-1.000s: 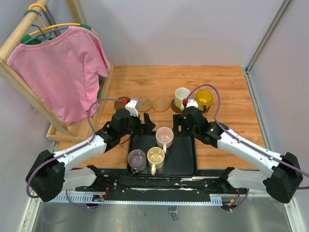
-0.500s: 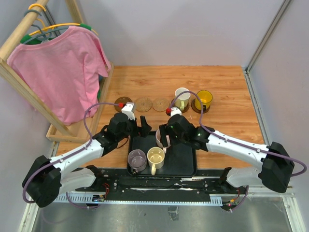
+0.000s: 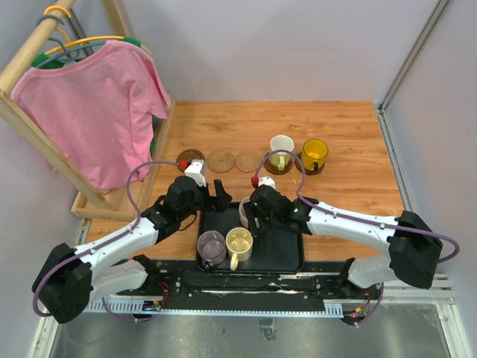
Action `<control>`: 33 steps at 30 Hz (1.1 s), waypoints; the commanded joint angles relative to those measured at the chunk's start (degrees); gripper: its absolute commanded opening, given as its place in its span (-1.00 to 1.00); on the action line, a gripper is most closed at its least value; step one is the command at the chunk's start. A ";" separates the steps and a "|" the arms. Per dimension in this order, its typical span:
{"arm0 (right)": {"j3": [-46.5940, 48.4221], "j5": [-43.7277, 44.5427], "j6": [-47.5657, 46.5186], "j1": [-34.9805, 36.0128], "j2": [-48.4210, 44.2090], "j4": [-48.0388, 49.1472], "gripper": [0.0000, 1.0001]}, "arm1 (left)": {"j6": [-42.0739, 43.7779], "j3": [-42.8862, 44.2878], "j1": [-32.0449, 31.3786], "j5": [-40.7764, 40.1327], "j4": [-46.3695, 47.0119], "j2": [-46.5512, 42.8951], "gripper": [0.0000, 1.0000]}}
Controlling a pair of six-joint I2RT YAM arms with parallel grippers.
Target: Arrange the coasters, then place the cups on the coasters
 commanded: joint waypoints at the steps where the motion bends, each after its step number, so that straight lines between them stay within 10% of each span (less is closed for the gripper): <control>1: 0.08 4.54 4.03 1.24 -0.04 -5.97 0.45 | -0.37 -0.48 -0.45 -0.76 0.62 -0.77 0.99; 33: -1.24 4.38 -0.04 1.25 4.65 -2.80 -0.15 | -0.57 -0.45 -0.45 -1.91 2.35 2.29 0.99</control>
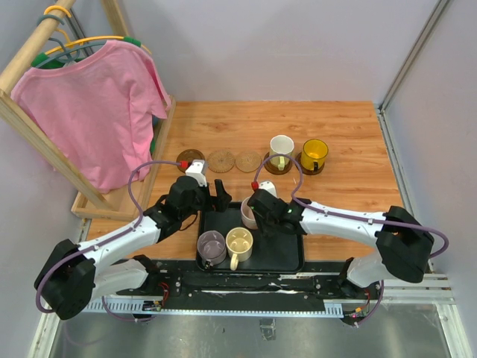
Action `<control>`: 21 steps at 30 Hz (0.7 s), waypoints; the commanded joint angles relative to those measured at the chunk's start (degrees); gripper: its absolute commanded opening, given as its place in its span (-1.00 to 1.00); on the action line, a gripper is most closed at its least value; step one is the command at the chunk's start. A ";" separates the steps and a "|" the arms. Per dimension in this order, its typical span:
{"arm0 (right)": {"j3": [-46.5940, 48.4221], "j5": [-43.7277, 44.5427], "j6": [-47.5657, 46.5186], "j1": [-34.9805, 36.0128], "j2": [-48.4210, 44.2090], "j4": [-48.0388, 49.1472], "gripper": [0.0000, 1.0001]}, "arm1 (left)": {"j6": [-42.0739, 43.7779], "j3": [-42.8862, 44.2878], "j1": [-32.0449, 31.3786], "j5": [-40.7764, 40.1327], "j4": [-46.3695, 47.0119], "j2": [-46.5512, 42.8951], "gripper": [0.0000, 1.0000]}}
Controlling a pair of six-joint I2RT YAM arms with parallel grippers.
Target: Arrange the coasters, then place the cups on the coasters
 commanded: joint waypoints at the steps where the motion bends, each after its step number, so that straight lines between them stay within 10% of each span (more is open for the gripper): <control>1: -0.59 0.69 -1.03 1.20 0.91 0.95 -0.19 | -0.41 -0.47 -0.50 -0.79 1.74 0.72 0.99; 7: -0.43 -0.13 -1.85 1.21 1.95 1.40 -0.43 | -0.45 -0.31 -0.46 -0.88 1.81 1.12 0.99; 10: -0.52 -0.47 -1.99 1.24 1.99 1.42 -0.94 | -0.43 -0.33 -0.45 -0.87 1.83 1.42 0.99; 21: 0.45 1.83 -3.50 2.21 -0.88 0.88 -0.98 | -0.26 0.02 -0.45 -1.09 1.92 2.28 0.99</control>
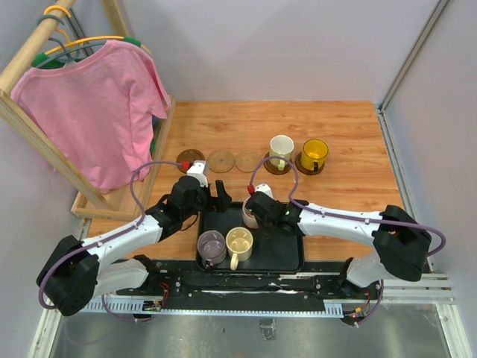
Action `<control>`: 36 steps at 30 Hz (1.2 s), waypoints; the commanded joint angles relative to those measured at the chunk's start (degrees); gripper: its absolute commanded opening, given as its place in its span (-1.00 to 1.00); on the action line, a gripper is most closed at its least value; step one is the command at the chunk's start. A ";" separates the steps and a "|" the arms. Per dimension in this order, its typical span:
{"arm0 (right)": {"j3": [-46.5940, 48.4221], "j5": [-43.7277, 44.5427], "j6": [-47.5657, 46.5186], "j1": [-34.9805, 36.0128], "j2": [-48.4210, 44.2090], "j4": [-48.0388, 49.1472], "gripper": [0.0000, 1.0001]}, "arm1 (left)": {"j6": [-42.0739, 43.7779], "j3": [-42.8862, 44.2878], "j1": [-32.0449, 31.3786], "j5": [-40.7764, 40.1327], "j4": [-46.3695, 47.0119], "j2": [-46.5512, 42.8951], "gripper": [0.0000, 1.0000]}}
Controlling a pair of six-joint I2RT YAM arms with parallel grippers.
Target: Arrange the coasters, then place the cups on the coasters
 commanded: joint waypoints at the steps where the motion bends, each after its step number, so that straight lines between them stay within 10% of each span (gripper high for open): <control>1: 1.22 3.61 -1.13 1.12 -2.38 -0.40 -0.98 | -0.22 0.04 -0.47 -0.95 1.53 0.21 0.99; 21: 34.10 17.50 -2.07 -1.91 14.50 -10.62 -0.98 | -2.92 -0.99 -0.45 -17.06 -4.78 -8.63 0.99; 36: 52.29 9.38 0.32 -15.36 32.23 -11.52 -0.99 | -2.74 -0.76 -0.45 -23.65 -8.58 -9.48 0.99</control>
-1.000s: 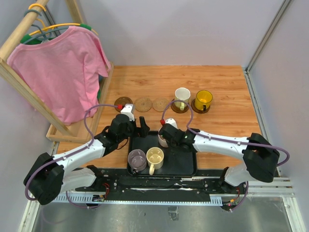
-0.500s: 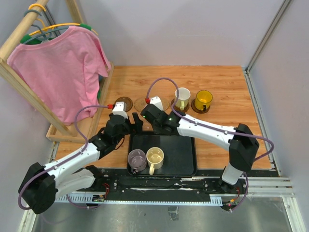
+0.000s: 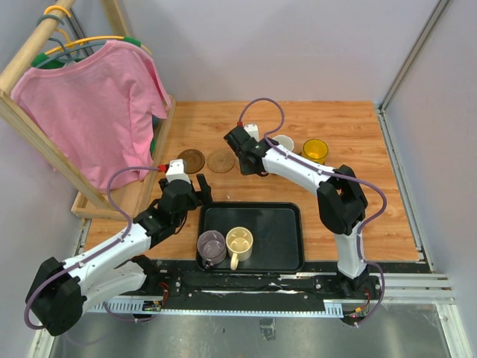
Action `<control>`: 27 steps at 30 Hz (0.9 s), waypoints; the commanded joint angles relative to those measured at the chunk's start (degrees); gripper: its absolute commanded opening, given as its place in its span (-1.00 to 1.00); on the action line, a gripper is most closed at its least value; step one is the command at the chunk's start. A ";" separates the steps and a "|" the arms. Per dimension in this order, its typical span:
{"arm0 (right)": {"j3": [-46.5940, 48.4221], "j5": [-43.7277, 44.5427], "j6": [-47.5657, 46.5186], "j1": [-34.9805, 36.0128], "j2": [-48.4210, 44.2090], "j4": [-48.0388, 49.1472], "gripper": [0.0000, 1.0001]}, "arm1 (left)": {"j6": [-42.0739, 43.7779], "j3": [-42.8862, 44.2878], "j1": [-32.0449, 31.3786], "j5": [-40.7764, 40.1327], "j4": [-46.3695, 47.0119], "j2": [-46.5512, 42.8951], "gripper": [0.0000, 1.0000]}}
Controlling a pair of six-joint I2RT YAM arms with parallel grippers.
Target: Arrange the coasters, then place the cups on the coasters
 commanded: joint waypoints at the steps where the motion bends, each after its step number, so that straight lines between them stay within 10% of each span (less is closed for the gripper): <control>1: 6.93 0.40 1.08 -1.12 2.45 0.49 -0.98 | 0.55 -0.05 -0.45 -1.68 -0.18 1.27 0.99; 27: 6.69 1.14 3.62 -4.42 7.88 2.19 -0.98 | 2.82 0.85 -0.45 1.44 1.10 5.26 0.99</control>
